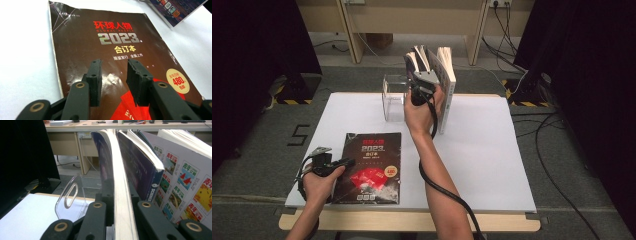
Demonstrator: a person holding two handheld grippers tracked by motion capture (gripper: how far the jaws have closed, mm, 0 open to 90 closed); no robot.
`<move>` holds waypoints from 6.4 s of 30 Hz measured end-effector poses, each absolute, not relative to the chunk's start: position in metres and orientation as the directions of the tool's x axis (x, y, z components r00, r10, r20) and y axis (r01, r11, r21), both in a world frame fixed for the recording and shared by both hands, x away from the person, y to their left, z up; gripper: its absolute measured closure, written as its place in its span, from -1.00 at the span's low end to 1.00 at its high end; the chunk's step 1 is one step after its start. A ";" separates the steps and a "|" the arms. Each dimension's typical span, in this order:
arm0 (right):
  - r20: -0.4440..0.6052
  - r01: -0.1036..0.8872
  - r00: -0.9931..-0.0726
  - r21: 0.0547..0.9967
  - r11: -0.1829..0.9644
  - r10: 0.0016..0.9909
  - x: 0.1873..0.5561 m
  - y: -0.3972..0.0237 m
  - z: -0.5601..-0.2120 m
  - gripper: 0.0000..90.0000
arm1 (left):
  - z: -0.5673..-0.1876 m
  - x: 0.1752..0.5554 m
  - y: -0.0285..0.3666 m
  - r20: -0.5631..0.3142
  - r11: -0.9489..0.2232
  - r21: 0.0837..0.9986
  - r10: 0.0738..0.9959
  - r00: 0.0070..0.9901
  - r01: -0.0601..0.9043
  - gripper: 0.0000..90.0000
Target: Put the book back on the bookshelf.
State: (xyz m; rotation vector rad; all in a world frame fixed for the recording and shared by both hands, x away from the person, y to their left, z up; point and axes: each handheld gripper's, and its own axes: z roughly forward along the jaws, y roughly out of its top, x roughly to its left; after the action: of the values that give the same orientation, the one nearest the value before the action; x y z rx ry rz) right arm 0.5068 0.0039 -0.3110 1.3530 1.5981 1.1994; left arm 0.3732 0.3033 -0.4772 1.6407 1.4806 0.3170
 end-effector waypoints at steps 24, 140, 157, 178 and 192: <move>0.059 0.329 -0.161 0.944 -0.003 0.985 0.538 0.003 -0.307 0.84 | -0.477 0.374 0.305 -0.355 0.095 0.734 0.898 0.260 0.672 0.43; 0.040 0.345 -0.112 0.939 0.001 0.993 0.538 0.002 -0.340 0.74 | -0.478 0.373 0.303 -0.356 0.077 0.738 0.888 0.290 0.671 0.43; 0.014 0.344 -0.147 0.938 0.037 0.989 0.502 -0.001 -0.340 0.57 | -0.480 0.373 0.300 -0.351 0.066 0.734 0.889 0.295 0.676 0.43; 0.095 0.385 -0.175 0.923 -0.021 0.980 0.520 -0.027 -0.328 0.35 | -0.481 0.373 0.299 -0.356 0.069 0.736 0.886 0.298 0.674 0.43; 0.055 0.426 -0.179 0.904 0.027 0.982 0.543 -0.019 -0.326 0.47 | -0.480 0.373 0.299 -0.352 0.066 0.735 0.887 0.297 0.674 0.43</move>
State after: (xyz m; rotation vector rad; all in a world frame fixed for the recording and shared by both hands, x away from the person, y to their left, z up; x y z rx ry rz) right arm 0.5428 -0.0193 -0.3257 1.4456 1.6729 1.1189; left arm 0.3731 0.2993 -0.4802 1.6685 1.4397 0.2983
